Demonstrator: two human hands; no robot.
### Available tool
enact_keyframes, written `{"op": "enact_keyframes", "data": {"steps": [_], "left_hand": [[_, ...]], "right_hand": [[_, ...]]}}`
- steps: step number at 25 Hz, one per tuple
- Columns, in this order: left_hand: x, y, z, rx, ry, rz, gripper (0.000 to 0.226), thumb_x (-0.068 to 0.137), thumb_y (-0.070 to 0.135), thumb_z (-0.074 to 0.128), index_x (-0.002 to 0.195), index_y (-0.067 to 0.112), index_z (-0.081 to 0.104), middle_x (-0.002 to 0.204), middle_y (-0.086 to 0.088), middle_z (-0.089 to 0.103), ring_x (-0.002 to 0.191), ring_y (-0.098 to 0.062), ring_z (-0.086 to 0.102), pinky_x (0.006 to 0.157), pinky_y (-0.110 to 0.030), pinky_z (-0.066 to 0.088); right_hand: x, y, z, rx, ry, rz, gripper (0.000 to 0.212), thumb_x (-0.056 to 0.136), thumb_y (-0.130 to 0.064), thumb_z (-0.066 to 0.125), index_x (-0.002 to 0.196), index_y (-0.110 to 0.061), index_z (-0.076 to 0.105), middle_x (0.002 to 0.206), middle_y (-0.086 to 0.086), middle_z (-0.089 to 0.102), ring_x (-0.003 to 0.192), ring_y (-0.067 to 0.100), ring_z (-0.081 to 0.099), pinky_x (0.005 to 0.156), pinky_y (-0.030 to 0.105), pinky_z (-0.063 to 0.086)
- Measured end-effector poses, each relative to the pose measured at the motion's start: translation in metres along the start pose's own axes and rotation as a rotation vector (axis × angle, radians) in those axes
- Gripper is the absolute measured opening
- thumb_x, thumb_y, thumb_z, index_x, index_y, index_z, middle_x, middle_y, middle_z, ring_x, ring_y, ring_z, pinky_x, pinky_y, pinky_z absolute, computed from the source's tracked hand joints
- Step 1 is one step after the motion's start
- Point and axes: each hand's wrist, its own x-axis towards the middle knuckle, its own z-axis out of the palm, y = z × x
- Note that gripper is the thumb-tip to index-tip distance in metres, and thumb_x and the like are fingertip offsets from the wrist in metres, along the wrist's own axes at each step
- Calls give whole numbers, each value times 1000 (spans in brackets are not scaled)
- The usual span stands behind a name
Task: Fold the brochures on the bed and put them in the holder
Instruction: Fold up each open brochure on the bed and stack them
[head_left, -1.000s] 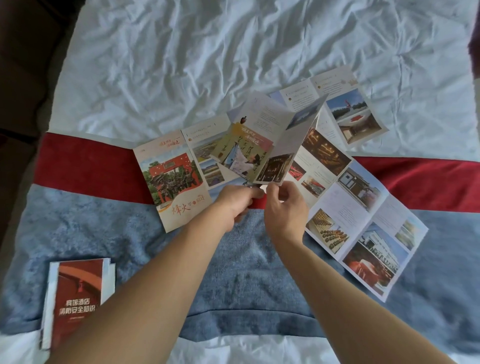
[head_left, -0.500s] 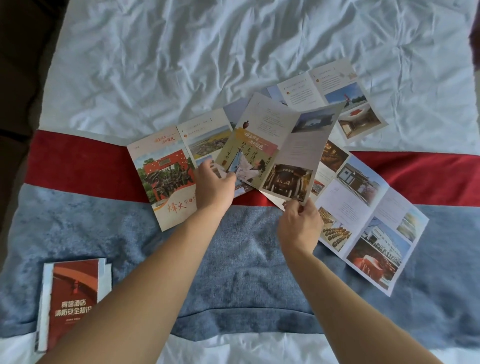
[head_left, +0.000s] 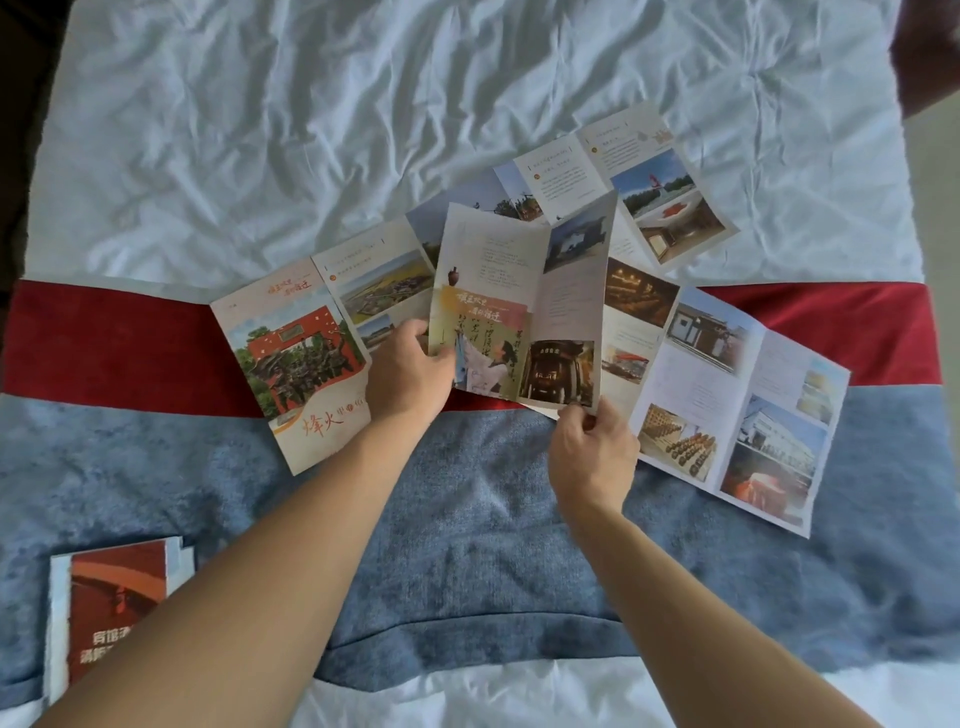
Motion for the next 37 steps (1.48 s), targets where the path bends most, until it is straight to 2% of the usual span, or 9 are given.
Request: {"op": "enact_keyframes", "data": {"steps": [5,9,12,14,18,22,28,32,37], "left_hand": [[-18,29,5,-163,-2,294,12,88,21,59,81,11,62,75,1,59,67,-16,53,53,-32,39],[-34,51,17,-247,-175,388,27,92,43,52,93,21,69,90,4,64,82,-9,60,66,-25,46],[-46,60,34,-267,-340,368,42,99,51,33,84,27,65,88,7,62,87,-8,58,71,-30,43],[-49,60,46,-221,-349,352,43,99,46,37,93,18,69,93,8,61,94,-10,58,78,-30,42],[-44,55,68,49,-325,255,44,96,33,55,136,16,57,135,-1,57,129,-20,48,108,-34,38],[-44,64,88,95,-327,122,59,93,33,58,147,16,42,149,-6,48,136,-24,44,110,-37,35],[-42,89,103,-142,-240,-139,19,92,13,44,104,23,54,109,-4,66,94,-24,62,81,-42,54],[-43,105,101,-314,-260,-244,24,86,10,39,94,21,58,96,-5,68,82,-25,65,64,-38,59],[-60,119,97,-499,-298,-205,24,69,9,43,75,22,61,76,4,69,69,-17,61,43,-18,43]], "right_hand": [[1,-1,-7,19,-6,-68,23,92,-24,47,112,-31,54,93,-9,63,79,12,56,64,35,42],[6,1,-17,99,-15,-125,5,95,-24,47,98,-26,50,93,-4,61,78,7,53,65,34,39],[12,9,-27,168,-5,-133,28,103,-33,36,120,-25,57,112,-2,67,99,15,60,84,38,48],[19,19,-33,155,27,-99,42,106,-37,34,142,-23,50,137,-1,60,124,16,53,101,32,41],[37,48,-51,46,61,-39,52,102,-40,39,152,-25,38,146,0,49,134,17,41,111,38,34],[54,78,-68,-221,25,-8,65,97,-38,52,155,-19,30,161,5,30,149,25,21,121,46,19],[65,91,-78,-255,-35,-22,83,92,-70,34,156,-19,26,160,7,33,147,28,28,121,51,18],[74,94,-93,-258,-16,-30,84,91,-72,30,155,-18,27,153,10,43,142,29,35,120,50,20],[81,106,-123,-242,45,22,78,93,-66,34,154,-17,29,153,13,41,142,30,34,119,51,22]]}}
